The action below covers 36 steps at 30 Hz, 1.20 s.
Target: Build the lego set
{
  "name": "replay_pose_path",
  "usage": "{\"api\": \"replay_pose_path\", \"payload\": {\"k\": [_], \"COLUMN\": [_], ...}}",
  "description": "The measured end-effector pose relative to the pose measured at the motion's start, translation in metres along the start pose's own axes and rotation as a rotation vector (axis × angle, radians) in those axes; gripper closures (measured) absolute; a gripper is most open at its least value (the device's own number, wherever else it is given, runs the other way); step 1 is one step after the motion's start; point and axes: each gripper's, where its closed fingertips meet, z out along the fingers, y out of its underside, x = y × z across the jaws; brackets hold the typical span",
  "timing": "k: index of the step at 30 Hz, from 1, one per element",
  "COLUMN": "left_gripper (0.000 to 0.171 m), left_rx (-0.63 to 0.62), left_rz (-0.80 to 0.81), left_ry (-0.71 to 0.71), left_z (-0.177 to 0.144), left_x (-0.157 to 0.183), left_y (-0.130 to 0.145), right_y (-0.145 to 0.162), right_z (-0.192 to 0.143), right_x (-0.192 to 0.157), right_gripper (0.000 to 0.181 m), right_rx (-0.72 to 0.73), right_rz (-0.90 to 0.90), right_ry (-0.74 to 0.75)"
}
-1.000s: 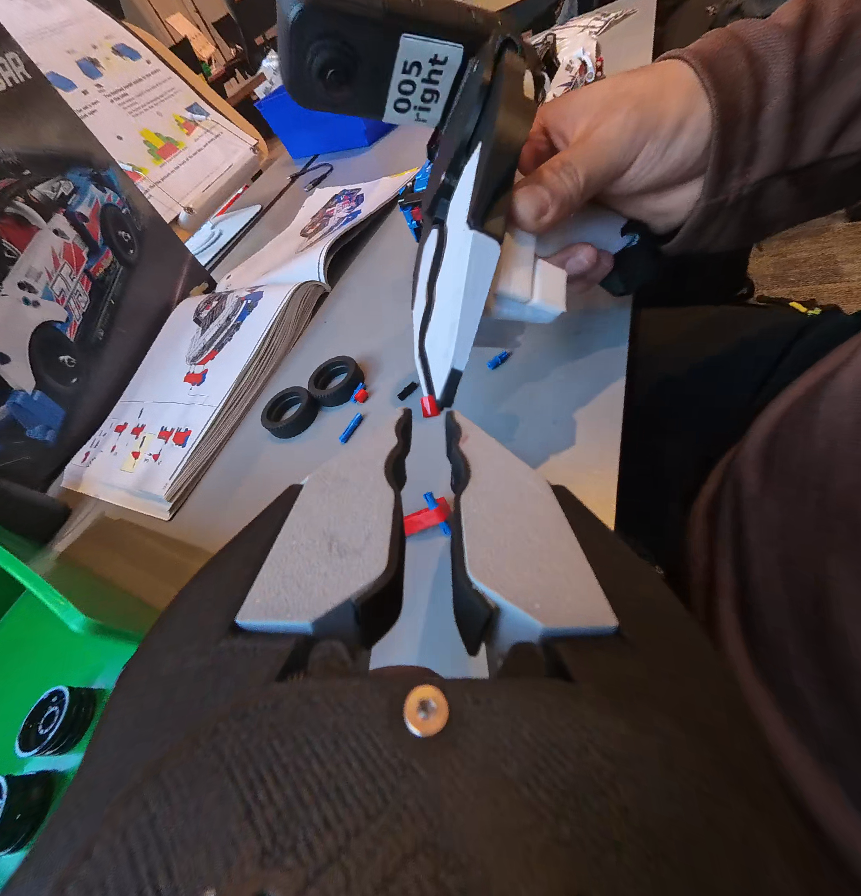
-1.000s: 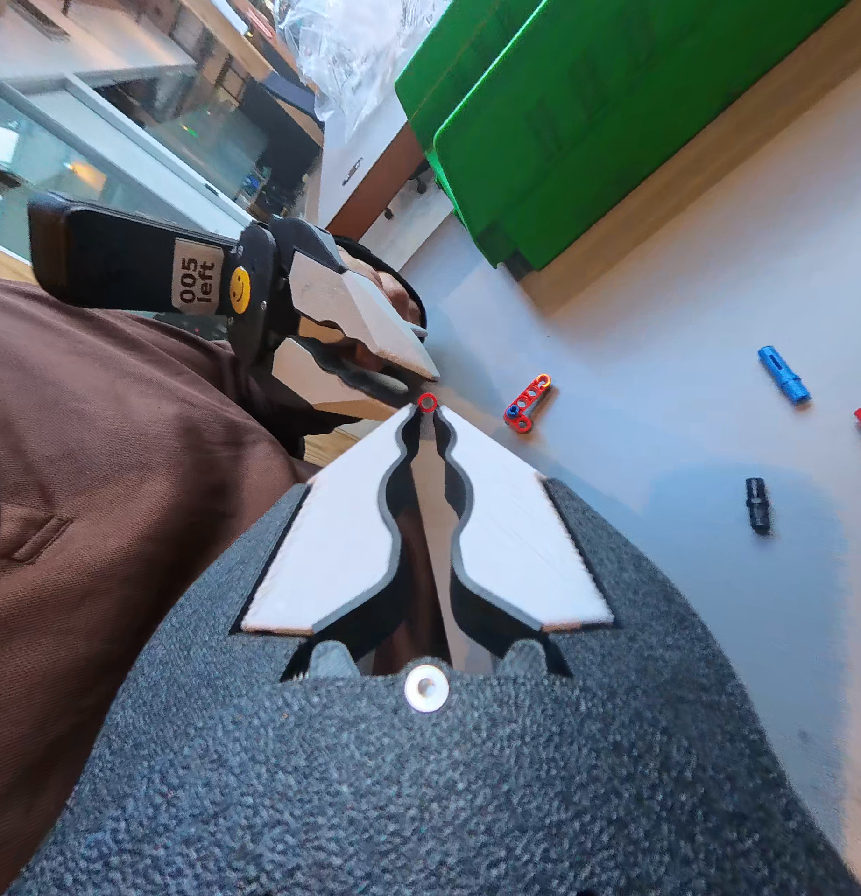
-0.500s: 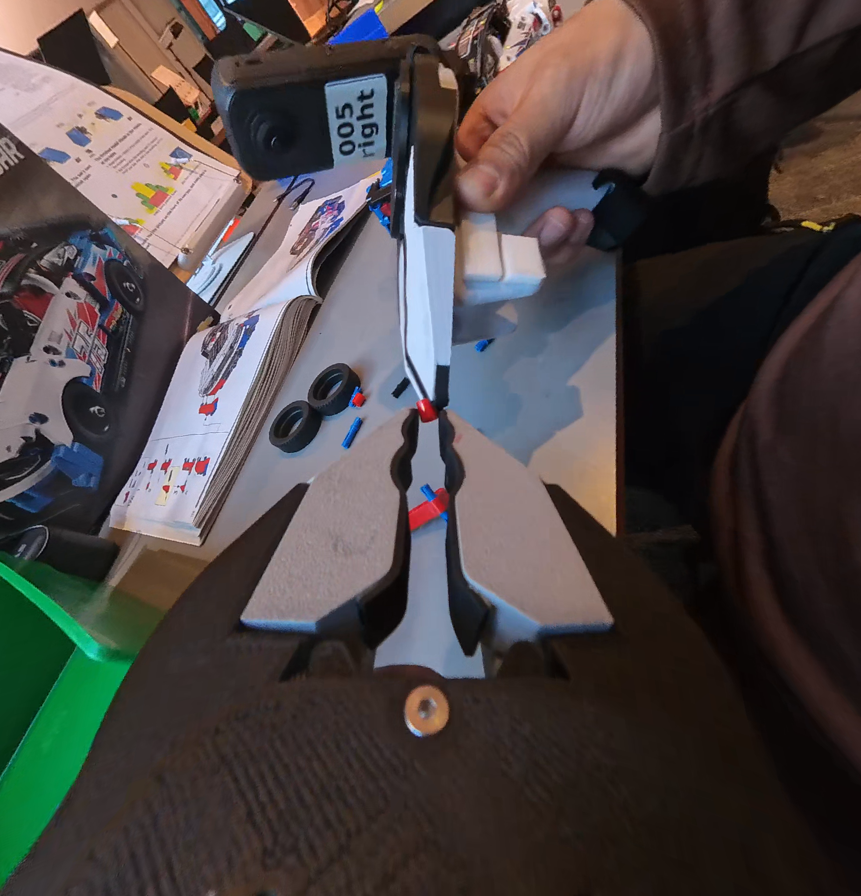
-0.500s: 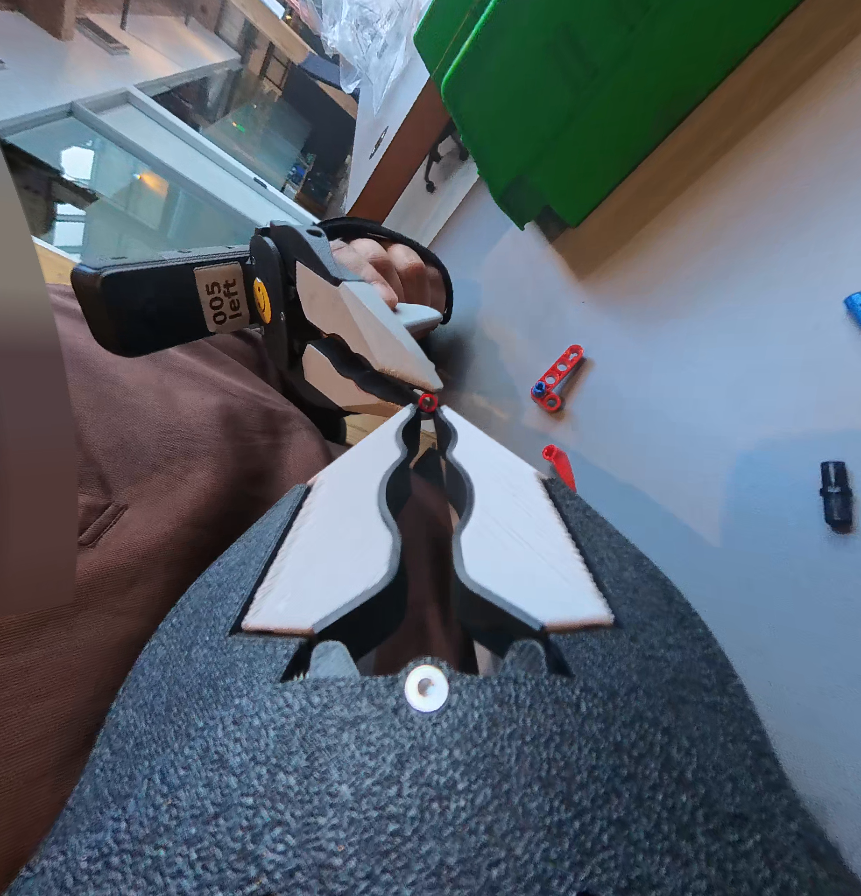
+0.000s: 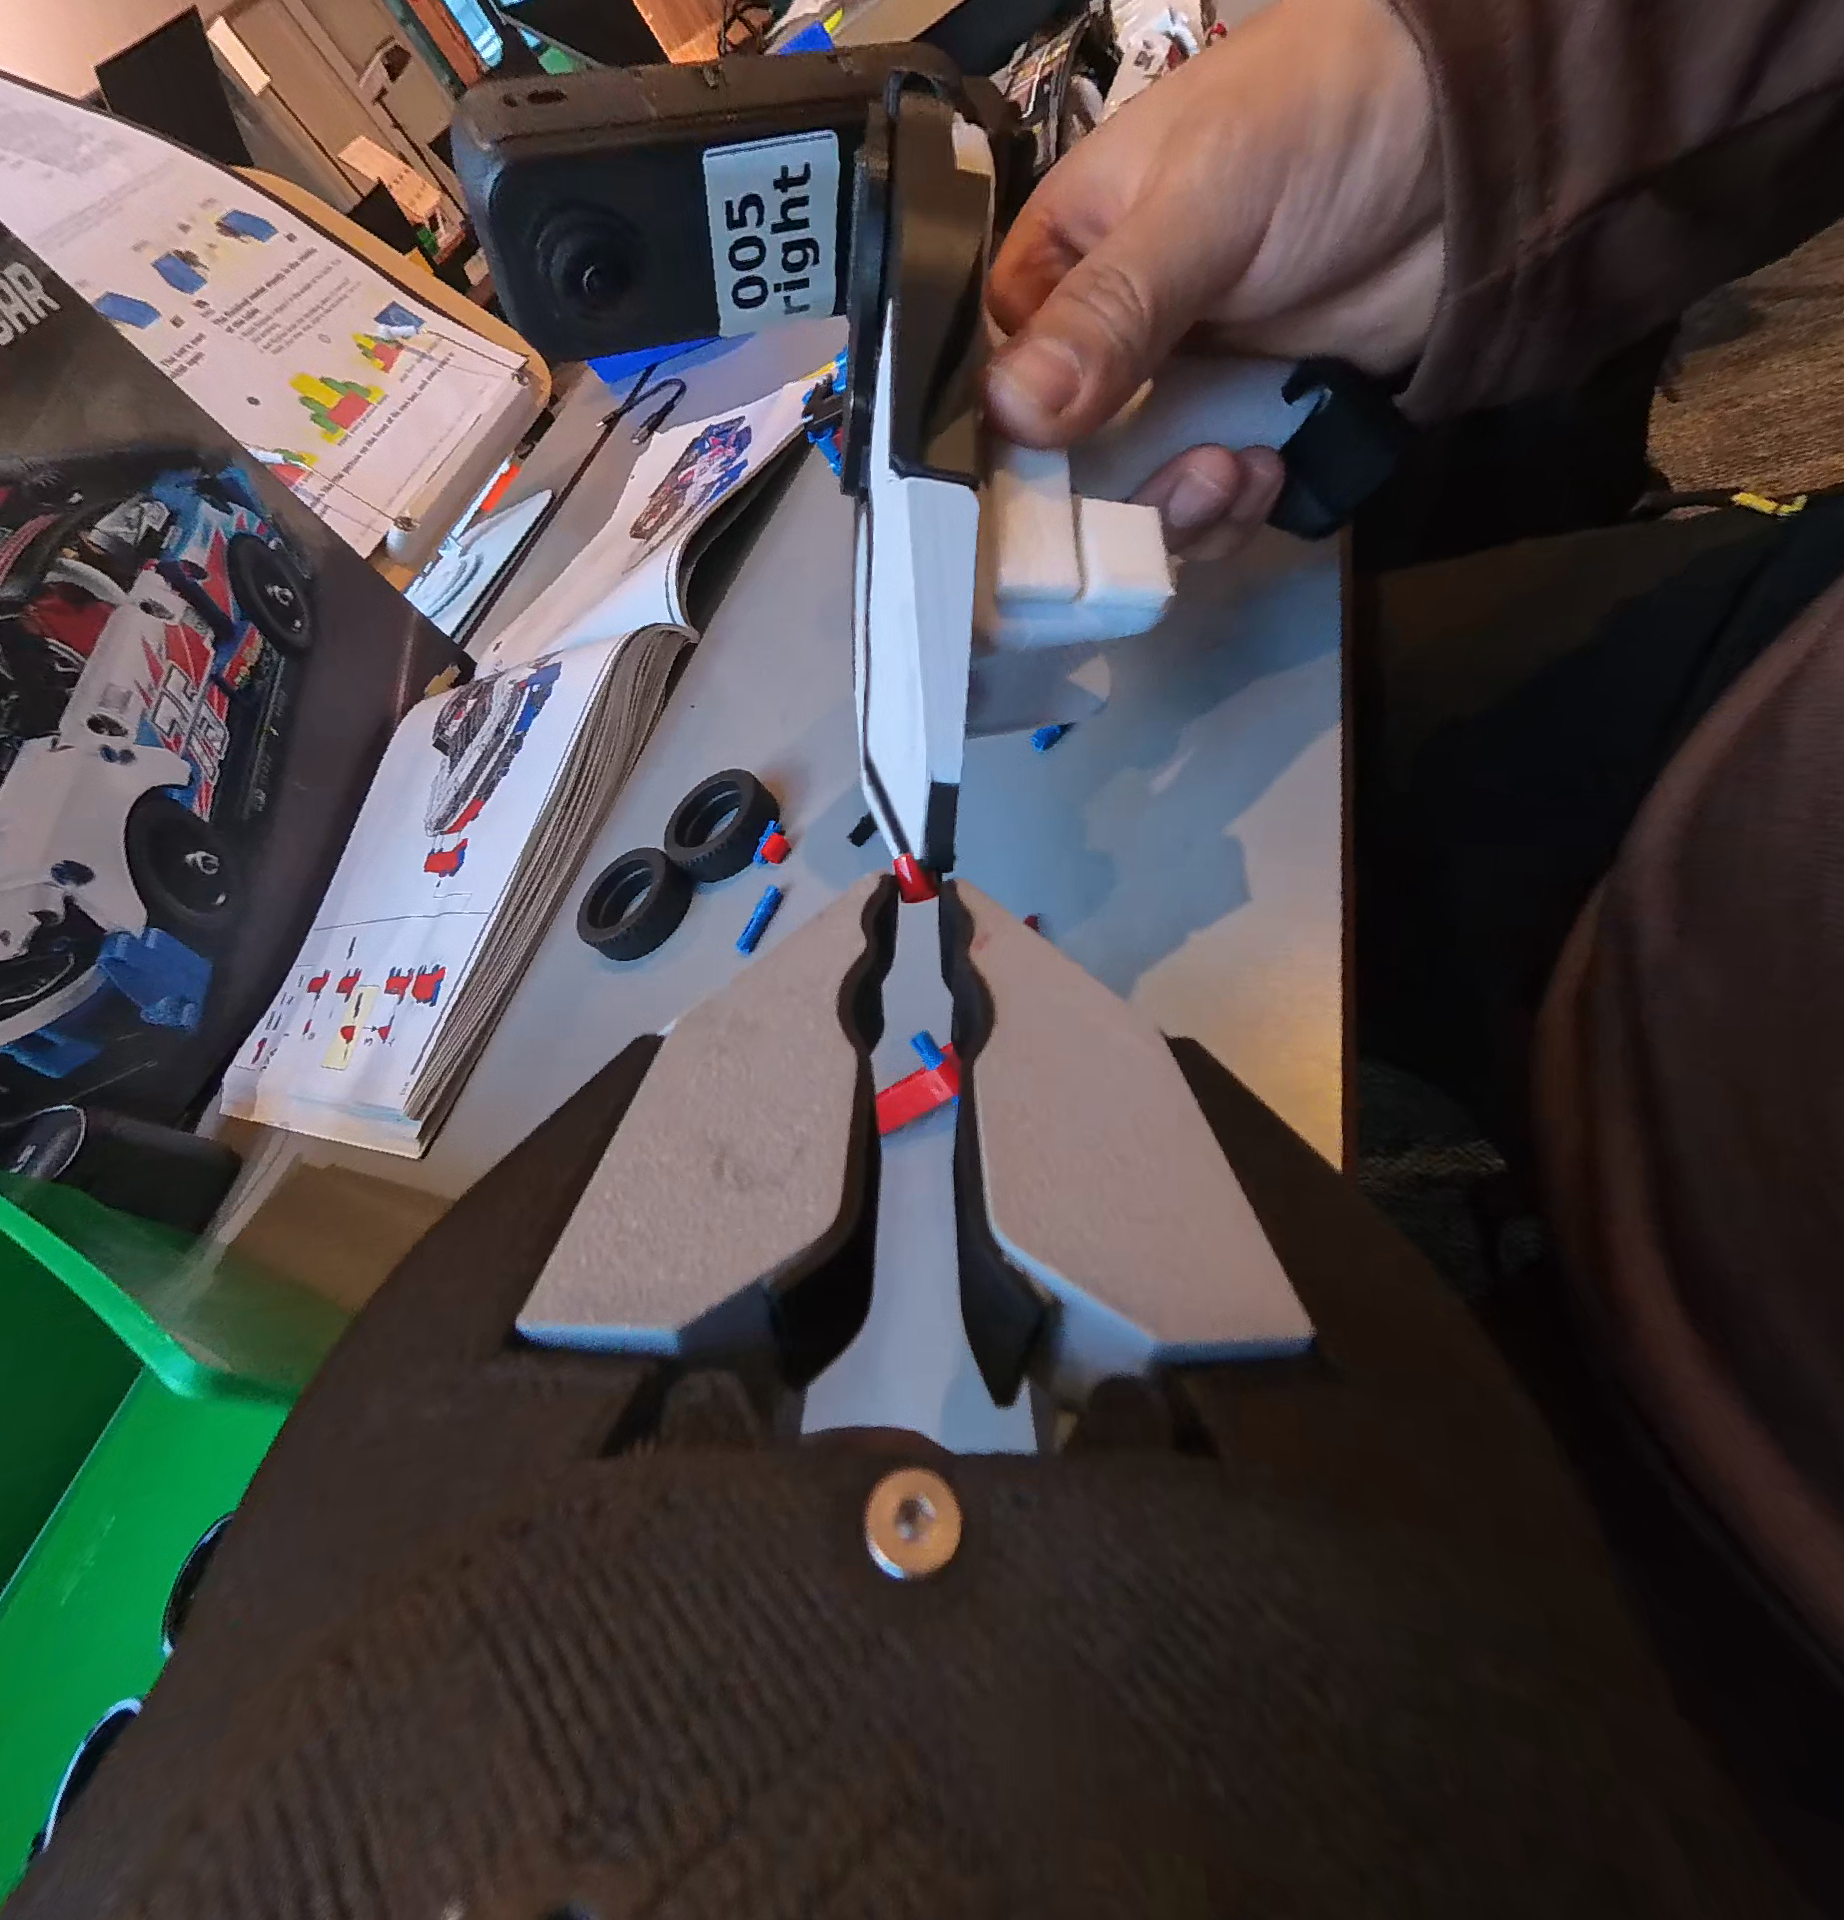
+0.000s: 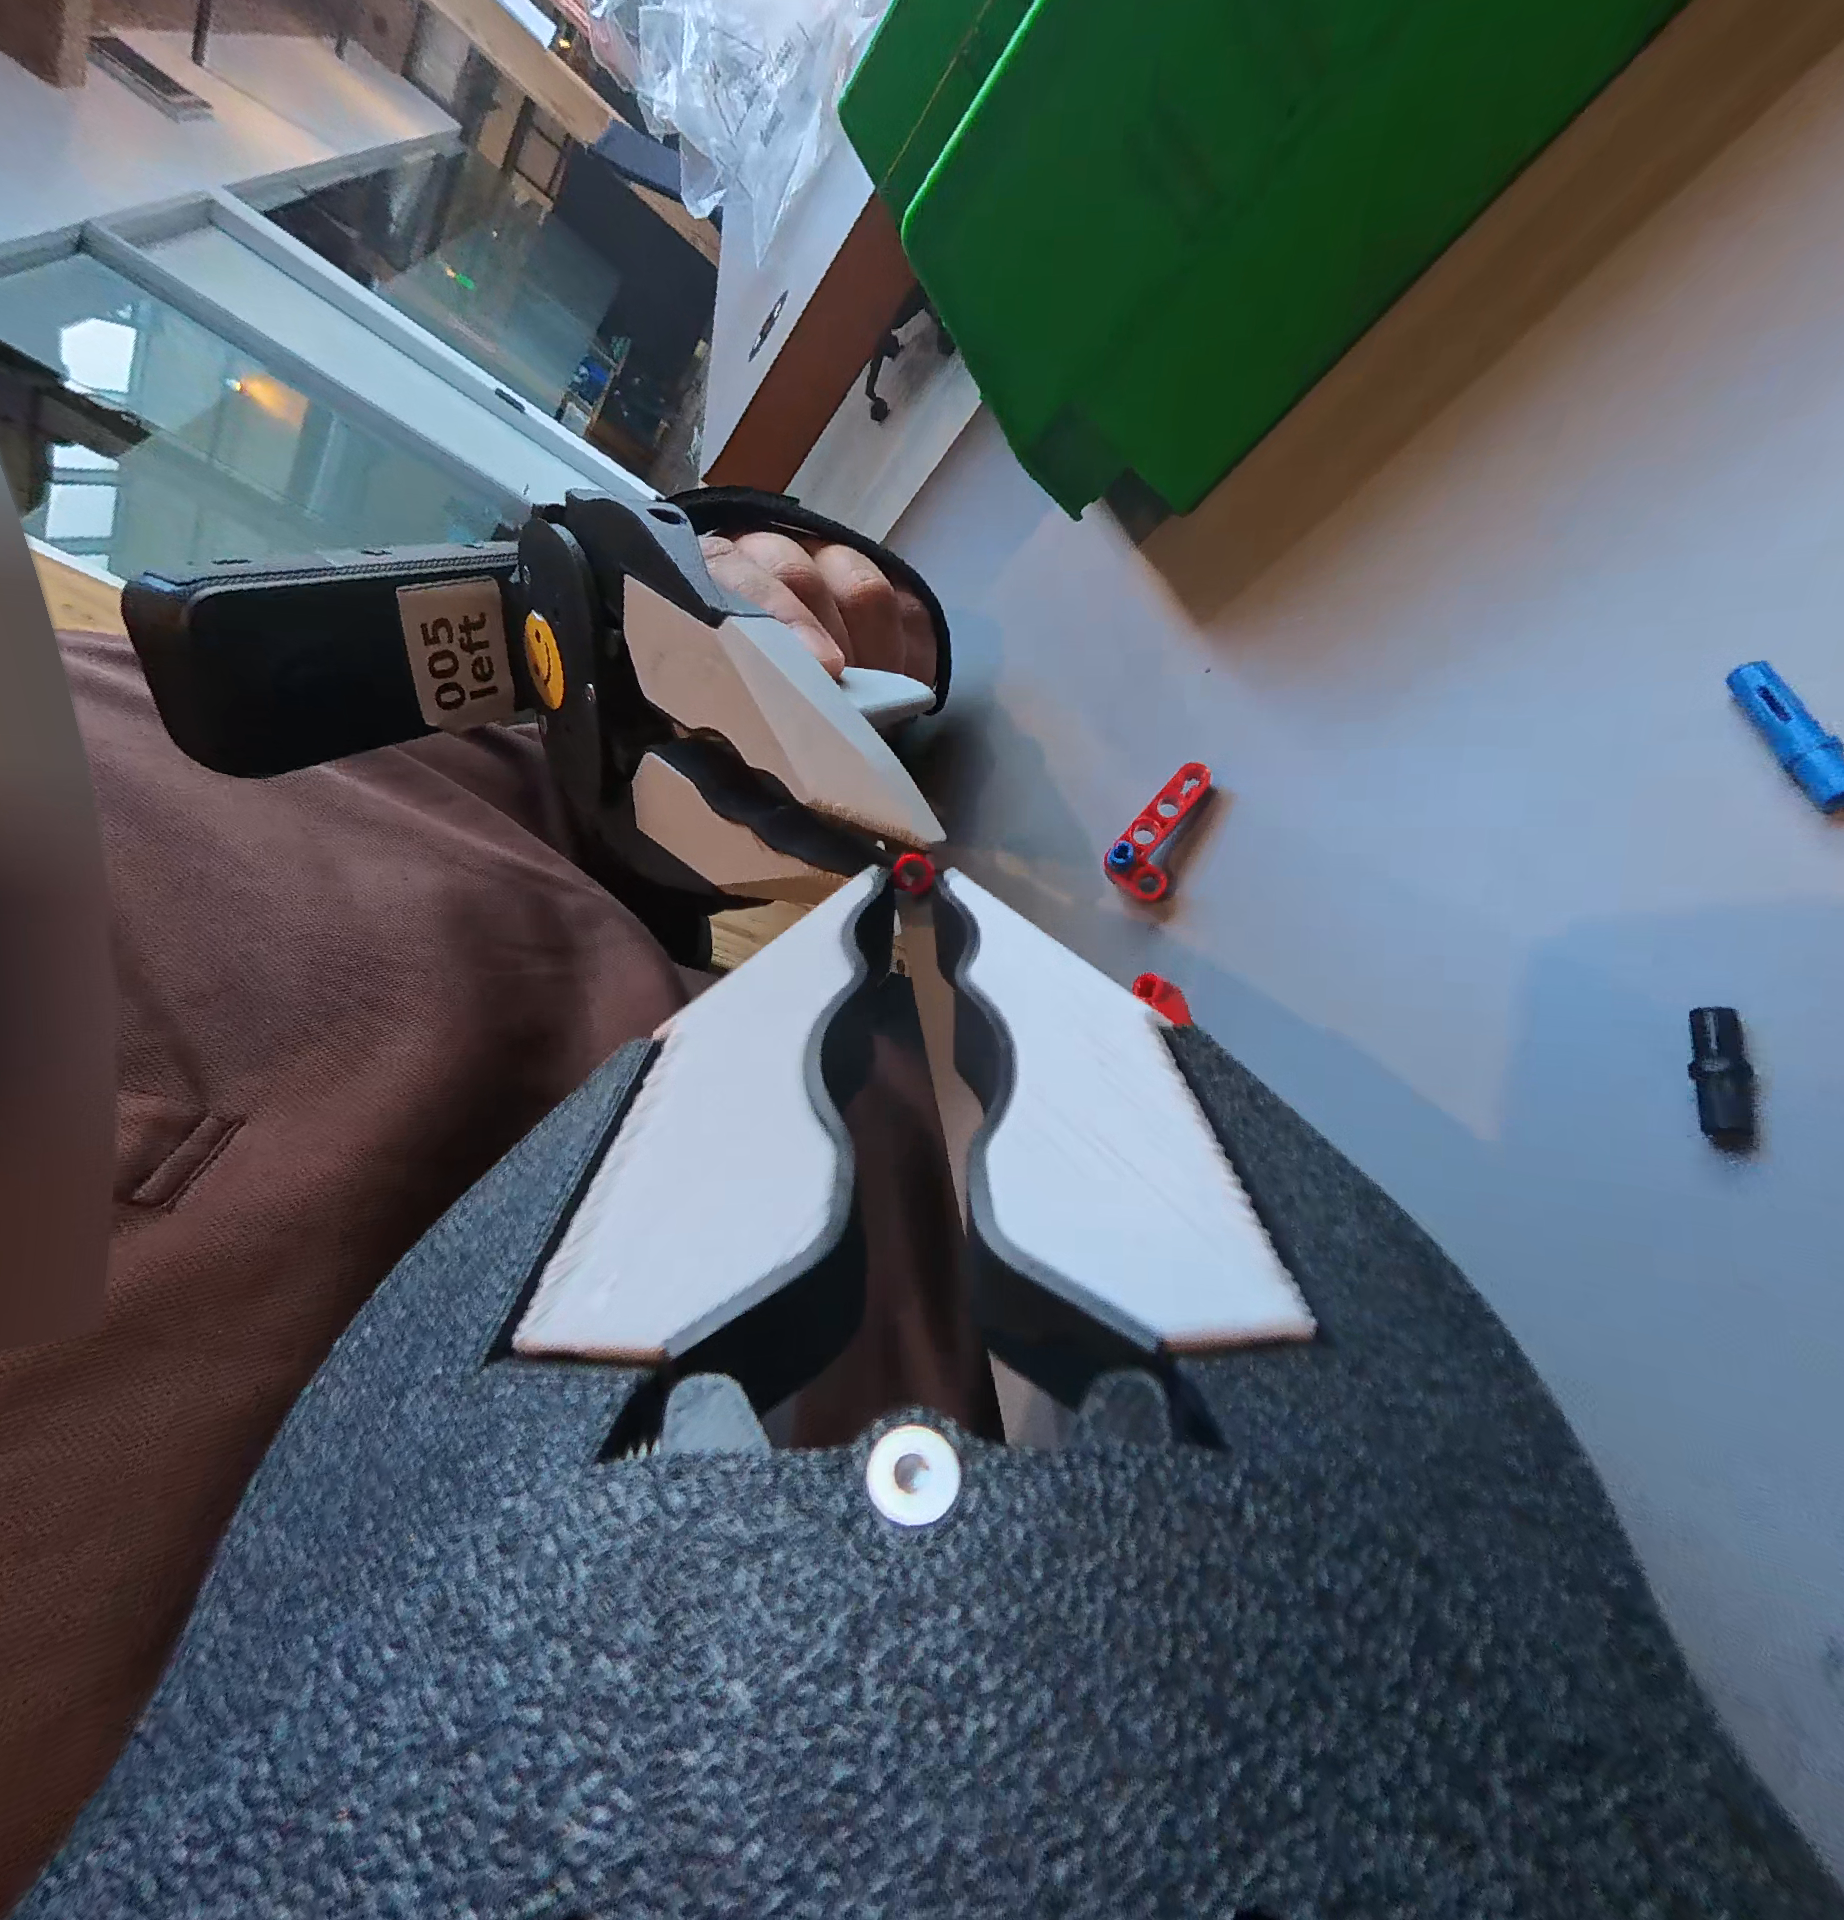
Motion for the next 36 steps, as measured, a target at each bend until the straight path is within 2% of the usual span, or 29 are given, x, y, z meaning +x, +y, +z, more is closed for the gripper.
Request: {"api": "replay_pose_path", "payload": {"k": [15,20,22,25,28,33,36], "left_gripper": [0.167,0.167,0.167,0.141,0.127,0.129,0.128], "left_rx": [-0.007,-0.017,-0.017,-0.06,-0.175,-0.262,-0.31], "left_rz": [0.0,0.0,-0.059,-0.221,-0.358,-0.524,-0.564], "left_ry": [0.011,0.031,0.051,0.087,0.096,0.19,0.221], "left_z": [0.0,0.0,0.0,-0.004,-0.004,0.001,0.003], "left_x": [0.002,0.004,0.003,-0.002,-0.013,-0.01,-0.006], "left_y": [0.003,0.006,0.007,0.018,0.042,0.057,0.063], "right_y": [0.0,0.002,0.001,0.003,0.006,0.006,0.004], "right_z": [0.003,0.004,0.004,0.002,0.004,0.007,0.007], "right_x": [0.003,0.005,0.007,0.017,0.025,0.036,0.04], "right_gripper": [0.175,0.176,0.176,0.176,0.176,0.176,0.176], "right_rx": [-0.025,-0.056,-0.053,-0.068,-0.105,-0.156,-0.168], "right_rz": [-0.003,-0.059,-0.08,-0.128,-0.179,-0.257,-0.282], "right_ry": [0.014,0.054,0.086,0.166,0.209,0.264,0.283]}}
